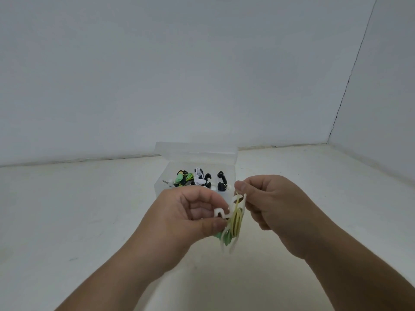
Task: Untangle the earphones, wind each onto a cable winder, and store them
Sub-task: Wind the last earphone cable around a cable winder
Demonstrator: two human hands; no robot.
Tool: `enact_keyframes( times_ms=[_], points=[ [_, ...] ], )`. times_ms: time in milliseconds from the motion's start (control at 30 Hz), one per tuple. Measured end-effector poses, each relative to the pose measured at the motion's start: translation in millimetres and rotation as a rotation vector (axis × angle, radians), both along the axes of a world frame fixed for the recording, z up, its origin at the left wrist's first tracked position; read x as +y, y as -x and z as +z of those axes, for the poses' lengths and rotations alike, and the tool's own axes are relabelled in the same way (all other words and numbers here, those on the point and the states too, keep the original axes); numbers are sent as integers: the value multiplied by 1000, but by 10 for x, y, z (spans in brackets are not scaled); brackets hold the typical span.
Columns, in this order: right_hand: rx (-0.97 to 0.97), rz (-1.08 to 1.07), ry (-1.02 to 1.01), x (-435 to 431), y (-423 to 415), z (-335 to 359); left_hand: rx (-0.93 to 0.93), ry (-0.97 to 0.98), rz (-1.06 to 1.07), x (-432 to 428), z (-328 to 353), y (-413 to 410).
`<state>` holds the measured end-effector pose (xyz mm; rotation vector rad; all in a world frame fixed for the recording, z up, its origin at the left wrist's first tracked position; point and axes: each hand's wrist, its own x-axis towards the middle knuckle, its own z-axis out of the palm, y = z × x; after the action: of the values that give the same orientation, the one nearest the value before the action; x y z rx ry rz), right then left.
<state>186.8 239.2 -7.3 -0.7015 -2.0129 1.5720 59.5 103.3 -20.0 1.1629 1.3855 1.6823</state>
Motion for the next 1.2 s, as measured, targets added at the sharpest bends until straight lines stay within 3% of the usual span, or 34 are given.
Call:
enact_keyframes(
  times_ms=[233,400,600,733,900,1200],
  points=[
    [100,-107,14,13,31,-31,-10,-27,30,6,2,22],
    [138,-210,-100,14,35,-59,5,-16,38,3,-1,47],
    [-84,19,-59,-74,52,-75,-42,-54,-30,-9,-8,54],
    [-179,170,28,-167,103,-125,-92,-102,109,8,-6,58],
    [-198,240,35,-227,143,-174,-75,-84,356,27,-25,117],
    [-208,300,-43,-244,107,-135,-118,-54,452,59,-86,156]
  ],
)
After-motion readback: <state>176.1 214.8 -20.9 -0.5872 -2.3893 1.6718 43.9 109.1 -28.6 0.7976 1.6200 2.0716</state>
